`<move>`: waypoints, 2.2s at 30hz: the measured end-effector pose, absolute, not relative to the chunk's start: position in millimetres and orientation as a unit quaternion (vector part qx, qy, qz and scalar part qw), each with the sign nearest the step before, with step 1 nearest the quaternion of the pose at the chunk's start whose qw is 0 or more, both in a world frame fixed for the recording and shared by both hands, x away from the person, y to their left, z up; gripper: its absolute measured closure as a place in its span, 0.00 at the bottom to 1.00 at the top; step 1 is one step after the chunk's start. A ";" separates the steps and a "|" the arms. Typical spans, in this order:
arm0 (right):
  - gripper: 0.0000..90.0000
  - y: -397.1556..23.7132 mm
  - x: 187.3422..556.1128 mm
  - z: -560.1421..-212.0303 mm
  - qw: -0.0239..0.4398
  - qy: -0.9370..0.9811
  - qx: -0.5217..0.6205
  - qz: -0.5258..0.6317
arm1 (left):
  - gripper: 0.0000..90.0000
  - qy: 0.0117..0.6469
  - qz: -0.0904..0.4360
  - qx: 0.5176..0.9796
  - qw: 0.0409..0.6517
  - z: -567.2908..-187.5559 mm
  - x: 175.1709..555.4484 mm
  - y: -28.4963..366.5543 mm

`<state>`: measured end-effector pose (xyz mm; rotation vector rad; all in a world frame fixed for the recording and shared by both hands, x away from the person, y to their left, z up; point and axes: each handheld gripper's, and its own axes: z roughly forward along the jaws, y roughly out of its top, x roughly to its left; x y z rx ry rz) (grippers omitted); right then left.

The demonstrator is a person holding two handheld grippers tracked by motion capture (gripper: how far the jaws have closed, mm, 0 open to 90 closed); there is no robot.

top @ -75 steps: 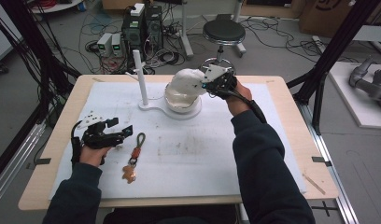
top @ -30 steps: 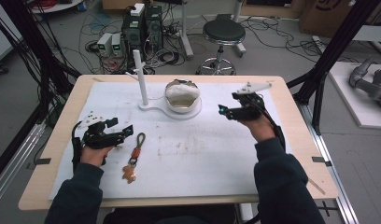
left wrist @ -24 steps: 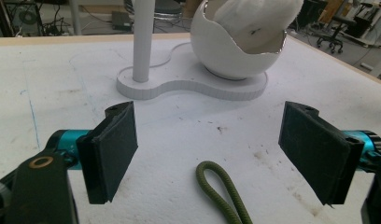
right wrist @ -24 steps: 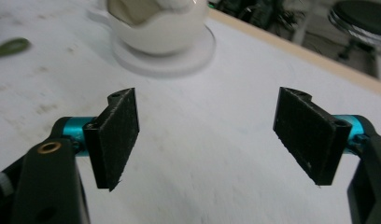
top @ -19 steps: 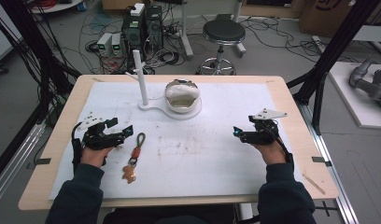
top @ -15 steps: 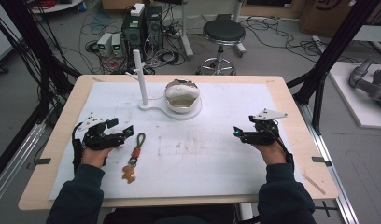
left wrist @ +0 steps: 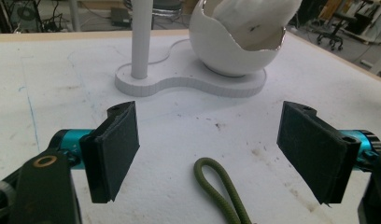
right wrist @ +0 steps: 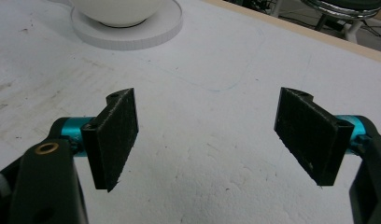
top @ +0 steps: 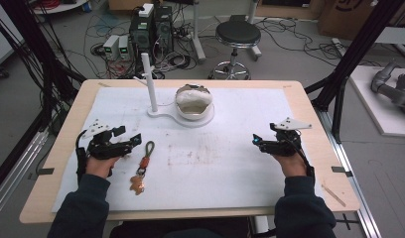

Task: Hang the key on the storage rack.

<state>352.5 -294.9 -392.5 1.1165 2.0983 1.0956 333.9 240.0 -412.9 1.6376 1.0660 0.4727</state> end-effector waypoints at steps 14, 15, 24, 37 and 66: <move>0.25 -297.7 350.5 -395.6 0.259 0.778 0.409 0.401 | 0.37 0.482 0.165 0.746 0.430 -419.7 309.2 218.5; 0.25 -297.6 350.7 -396.0 0.260 0.777 0.410 0.400 | 0.40 0.484 0.156 0.749 0.424 -422.7 305.2 217.5; 0.25 -295.2 350.0 -396.3 0.260 0.780 0.404 0.401 | 0.46 0.479 0.166 0.767 0.394 -437.6 299.5 195.0; 0.26 -297.7 348.9 -395.9 0.260 0.777 0.407 0.403 | 0.77 0.459 0.171 0.798 0.352 -442.4 301.6 184.3; 0.26 -301.2 349.4 -393.0 0.267 0.768 0.409 0.415 | 0.79 0.408 0.273 0.642 0.588 -327.0 339.6 231.2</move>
